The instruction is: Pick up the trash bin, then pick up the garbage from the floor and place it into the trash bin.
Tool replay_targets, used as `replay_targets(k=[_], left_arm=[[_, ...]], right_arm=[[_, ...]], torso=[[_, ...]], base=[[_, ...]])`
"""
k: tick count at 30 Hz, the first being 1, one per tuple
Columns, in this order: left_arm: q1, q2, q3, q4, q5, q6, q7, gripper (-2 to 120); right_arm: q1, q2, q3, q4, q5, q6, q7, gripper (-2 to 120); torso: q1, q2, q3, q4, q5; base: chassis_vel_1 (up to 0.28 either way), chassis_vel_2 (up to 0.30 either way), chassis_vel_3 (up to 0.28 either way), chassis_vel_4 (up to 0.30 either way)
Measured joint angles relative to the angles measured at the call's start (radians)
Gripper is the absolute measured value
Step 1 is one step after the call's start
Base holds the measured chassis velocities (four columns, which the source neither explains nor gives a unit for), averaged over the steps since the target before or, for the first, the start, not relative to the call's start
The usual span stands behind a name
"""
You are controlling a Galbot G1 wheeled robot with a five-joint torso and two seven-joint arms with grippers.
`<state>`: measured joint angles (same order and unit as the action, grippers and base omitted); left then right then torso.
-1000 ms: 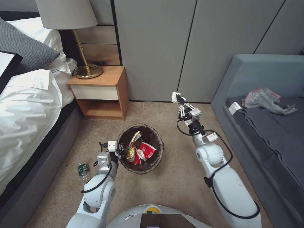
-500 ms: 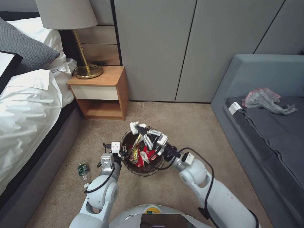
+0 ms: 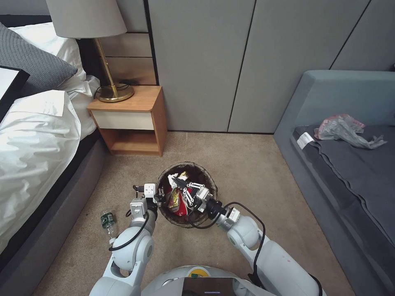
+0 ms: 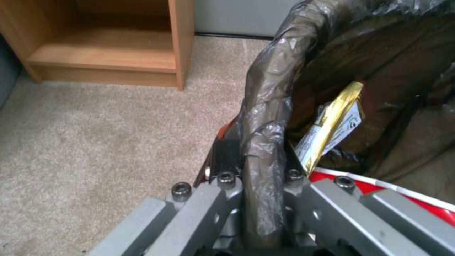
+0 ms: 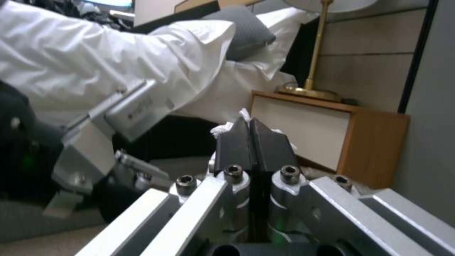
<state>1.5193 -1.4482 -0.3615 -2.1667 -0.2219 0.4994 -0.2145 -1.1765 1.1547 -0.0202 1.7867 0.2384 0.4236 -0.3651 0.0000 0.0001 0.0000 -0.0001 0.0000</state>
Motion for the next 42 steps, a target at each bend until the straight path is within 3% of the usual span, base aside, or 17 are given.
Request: replay_targets(k=[4, 16, 19, 32, 36, 38, 40, 42], left_arm=[[-0.002, -0.003, 0.002, -0.003, -0.001, 0.002, 0.000, 0], [-0.001, -0.003, -0.002, -0.012, -0.006, 0.006, -0.002, 0], [-0.001, -0.003, -0.002, -0.013, -0.007, 0.011, -0.003, 0], [0.000, -0.003, -0.007, -0.013, -0.008, 0.017, -0.003, 0], [0.001, -0.004, -0.008, -0.010, -0.008, 0.017, -0.003, 0], [0.001, -0.004, -0.011, -0.009, -0.008, 0.017, -0.003, 0], [0.003, -0.003, -0.022, -0.004, -0.008, 0.014, -0.003, 0], [0.004, -0.002, -0.024, -0.004, -0.008, 0.012, -0.002, 0]], right_arm=[[-0.010, 0.003, 0.003, -0.015, -0.030, -0.012, 0.009, -1], [-0.012, 0.013, 0.004, -0.023, -0.041, -0.009, 0.009, 41], [-0.012, 0.013, 0.005, -0.023, -0.044, -0.008, 0.008, 59], [-0.013, 0.026, 0.040, 0.023, -0.046, -0.004, 0.033, 98], [-0.024, 0.041, 0.073, 0.074, -0.067, -0.018, 0.094, 100], [-0.045, 0.057, 0.107, 0.114, -0.103, -0.044, 0.163, 100], [-0.141, 0.102, 0.228, 0.211, -0.193, -0.132, 0.338, 100], [-0.170, 0.116, 0.269, 0.232, -0.207, -0.147, 0.370, 100]], torso=[[0.000, 0.000, 0.000, 0.0000, 0.0000], [0.000, 0.000, 0.000, 0.0001, 0.0000], [0.000, 0.000, 0.000, 0.0001, 0.0000], [0.000, 0.000, 0.000, 0.0001, 0.0000], [0.000, 0.000, 0.000, 0.0002, 0.0000], [0.000, 0.000, 0.000, 0.0002, 0.0001], [0.000, 0.000, 0.000, -0.0001, 0.0000], [0.000, 0.000, 0.000, -0.0001, 0.0000]], base=[[0.000, 0.000, 0.000, 0.000], [0.000, 0.000, 0.000, 0.000], [0.000, 0.000, 0.000, 0.000], [0.000, 0.000, 0.000, 0.000], [0.000, 0.000, 0.000, 0.000], [0.000, 0.000, 0.000, 0.000], [0.000, 0.000, 0.000, 0.000], [0.000, 0.000, 0.000, 0.000]])
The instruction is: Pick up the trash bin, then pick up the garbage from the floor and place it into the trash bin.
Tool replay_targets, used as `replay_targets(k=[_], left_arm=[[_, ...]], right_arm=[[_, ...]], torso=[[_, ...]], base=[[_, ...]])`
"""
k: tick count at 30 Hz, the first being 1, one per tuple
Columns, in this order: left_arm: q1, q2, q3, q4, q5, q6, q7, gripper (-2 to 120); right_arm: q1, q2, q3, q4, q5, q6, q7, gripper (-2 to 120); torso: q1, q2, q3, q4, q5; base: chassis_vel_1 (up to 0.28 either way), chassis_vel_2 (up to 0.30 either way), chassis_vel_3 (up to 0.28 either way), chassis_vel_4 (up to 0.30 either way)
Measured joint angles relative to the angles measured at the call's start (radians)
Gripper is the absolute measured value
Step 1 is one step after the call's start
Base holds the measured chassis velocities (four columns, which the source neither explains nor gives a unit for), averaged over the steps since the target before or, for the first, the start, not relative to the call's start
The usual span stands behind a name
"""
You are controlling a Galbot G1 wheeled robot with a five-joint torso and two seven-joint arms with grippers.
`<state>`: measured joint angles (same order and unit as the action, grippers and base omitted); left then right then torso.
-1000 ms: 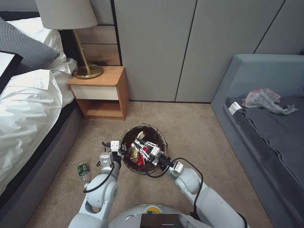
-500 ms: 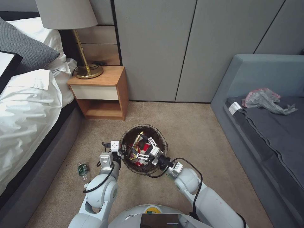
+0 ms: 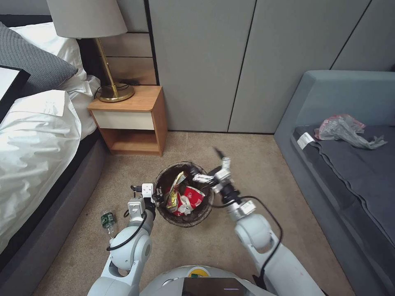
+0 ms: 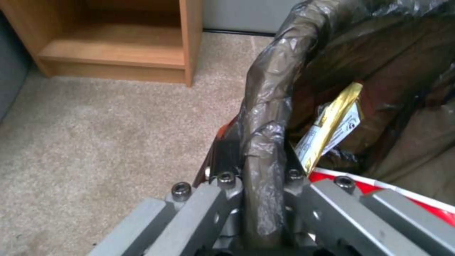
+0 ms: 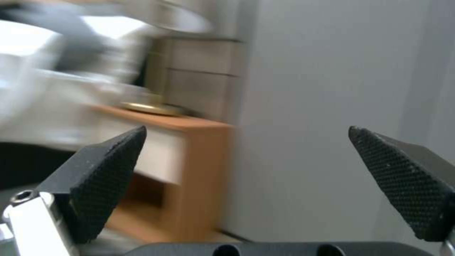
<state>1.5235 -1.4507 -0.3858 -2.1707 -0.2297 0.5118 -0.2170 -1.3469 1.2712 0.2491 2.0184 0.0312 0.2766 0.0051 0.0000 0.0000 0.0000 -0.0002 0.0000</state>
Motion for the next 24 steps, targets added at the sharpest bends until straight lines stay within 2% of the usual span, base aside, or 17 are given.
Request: replay_targets(k=[2, 4, 7, 12, 24], left_arm=[[0.000, 0.001, -0.003, 0.002, 0.000, -0.006, 0.001, 0], [0.000, 0.000, -0.005, 0.003, 0.000, -0.009, 0.000, 0], [-0.001, 0.001, -0.005, 0.004, -0.003, -0.017, 0.000, 0], [0.000, 0.003, -0.004, 0.003, -0.007, -0.025, 0.000, 0], [0.002, 0.005, -0.007, -0.003, -0.015, -0.028, 0.000, 0]], right_arm=[[-0.066, 0.035, 0.088, 0.021, -0.015, -0.010, 0.063, 100], [-0.091, 0.046, 0.118, 0.019, -0.018, -0.008, 0.079, 100], [-0.157, 0.074, 0.186, -0.044, -0.024, 0.039, 0.108, 100], [-0.195, 0.097, 0.216, -0.129, -0.024, 0.094, 0.120, 100], [-0.177, 0.101, 0.211, -0.168, -0.023, 0.104, 0.119, 100]], torso=[[0.000, 0.000, 0.000, 0.0000, 0.0000], [0.000, 0.000, 0.000, -0.0002, 0.0000], [0.000, 0.000, 0.000, 0.0000, 0.0003], [0.000, 0.000, 0.000, 0.0001, 0.0002], [0.000, 0.000, 0.000, 0.0002, 0.0000]], base=[[0.000, 0.000, 0.000, 0.000], [0.000, 0.000, 0.000, 0.000], [0.000, 0.000, 0.000, 0.000], [0.000, 0.000, 0.000, 0.000], [0.000, 0.000, 0.000, 0.000]])
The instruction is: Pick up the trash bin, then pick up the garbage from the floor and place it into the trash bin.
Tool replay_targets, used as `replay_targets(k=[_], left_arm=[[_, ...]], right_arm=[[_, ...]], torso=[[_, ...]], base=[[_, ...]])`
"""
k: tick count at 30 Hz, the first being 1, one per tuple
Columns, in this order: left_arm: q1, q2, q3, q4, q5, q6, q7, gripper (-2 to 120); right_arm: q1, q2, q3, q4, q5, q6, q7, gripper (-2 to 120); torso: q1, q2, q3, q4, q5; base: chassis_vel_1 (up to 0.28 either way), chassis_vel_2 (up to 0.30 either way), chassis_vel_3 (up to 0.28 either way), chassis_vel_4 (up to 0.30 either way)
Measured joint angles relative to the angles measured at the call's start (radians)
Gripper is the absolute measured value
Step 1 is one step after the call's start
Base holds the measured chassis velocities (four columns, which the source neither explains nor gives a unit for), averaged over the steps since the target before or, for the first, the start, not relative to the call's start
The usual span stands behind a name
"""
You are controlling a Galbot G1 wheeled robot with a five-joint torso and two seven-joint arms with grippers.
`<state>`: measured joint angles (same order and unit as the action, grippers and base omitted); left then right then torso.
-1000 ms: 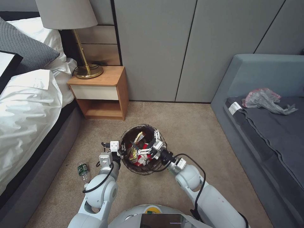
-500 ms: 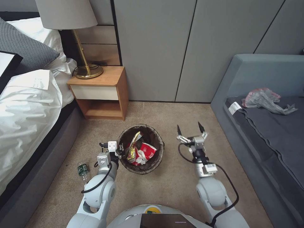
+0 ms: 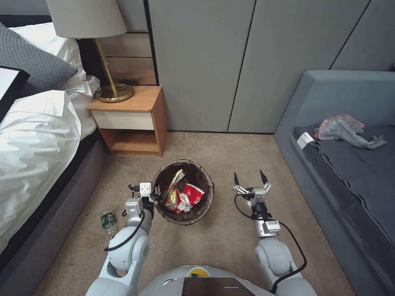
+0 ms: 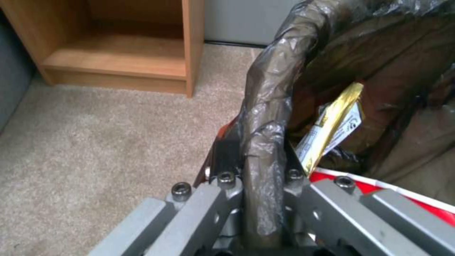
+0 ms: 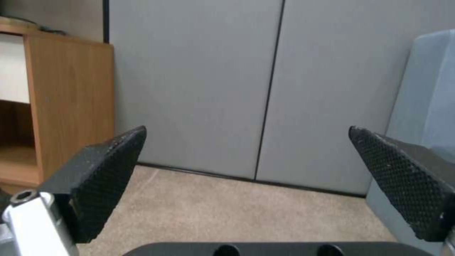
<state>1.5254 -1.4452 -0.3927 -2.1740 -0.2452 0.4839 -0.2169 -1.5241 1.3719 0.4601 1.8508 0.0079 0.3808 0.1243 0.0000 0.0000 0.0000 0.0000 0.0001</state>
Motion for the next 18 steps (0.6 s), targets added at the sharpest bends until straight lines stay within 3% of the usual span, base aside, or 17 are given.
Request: replay_targets(k=[18], left_arm=[[0.001, 0.001, 0.001, -0.017, -0.002, -0.001, 0.004, 0]], right_arm=[[0.038, -0.018, 0.004, 0.004, 0.022, -0.019, -0.007, 100]], torso=[[0.000, 0.000, 0.000, 0.0000, 0.0000]], base=[[0.031, 0.033, 0.033, 0.032]])
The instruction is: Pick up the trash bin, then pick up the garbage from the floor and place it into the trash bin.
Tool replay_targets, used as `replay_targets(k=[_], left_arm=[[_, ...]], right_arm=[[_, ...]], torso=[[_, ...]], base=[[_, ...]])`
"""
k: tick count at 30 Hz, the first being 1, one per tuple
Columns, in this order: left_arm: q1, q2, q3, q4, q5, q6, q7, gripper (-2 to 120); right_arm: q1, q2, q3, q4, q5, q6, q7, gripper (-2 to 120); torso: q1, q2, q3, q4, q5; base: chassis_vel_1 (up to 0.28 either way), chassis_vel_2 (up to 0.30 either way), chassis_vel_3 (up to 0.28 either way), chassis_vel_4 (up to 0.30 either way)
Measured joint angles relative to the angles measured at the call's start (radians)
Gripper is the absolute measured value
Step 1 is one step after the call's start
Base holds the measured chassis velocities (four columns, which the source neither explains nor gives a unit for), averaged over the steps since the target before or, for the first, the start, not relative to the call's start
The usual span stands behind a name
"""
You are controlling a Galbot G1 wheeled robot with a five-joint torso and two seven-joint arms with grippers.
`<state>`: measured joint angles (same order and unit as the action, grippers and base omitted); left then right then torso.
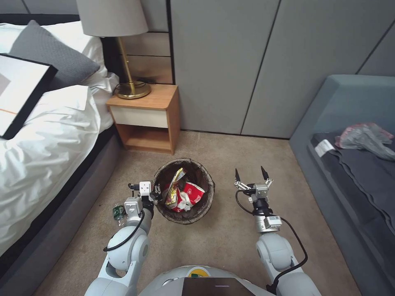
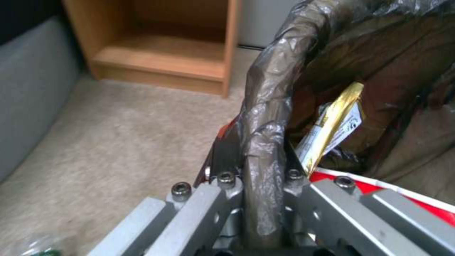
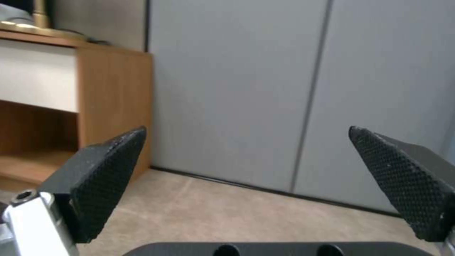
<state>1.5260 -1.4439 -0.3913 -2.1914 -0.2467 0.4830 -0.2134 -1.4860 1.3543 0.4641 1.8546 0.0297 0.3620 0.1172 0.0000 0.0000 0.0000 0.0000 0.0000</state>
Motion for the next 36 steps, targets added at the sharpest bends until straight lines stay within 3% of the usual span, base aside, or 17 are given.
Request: replay_targets(k=[36], left_arm=[[0.004, -0.002, -0.001, -0.001, 0.000, 0.003, 0.001, 0]], right_arm=[[0.028, 0.002, -0.016, -0.015, -0.009, 0.000, -0.025, 100]], torso=[[0.000, 0.000, 0.000, 0.0002, 0.0000]], base=[[0.118, 0.120, 0.121, 0.122]])
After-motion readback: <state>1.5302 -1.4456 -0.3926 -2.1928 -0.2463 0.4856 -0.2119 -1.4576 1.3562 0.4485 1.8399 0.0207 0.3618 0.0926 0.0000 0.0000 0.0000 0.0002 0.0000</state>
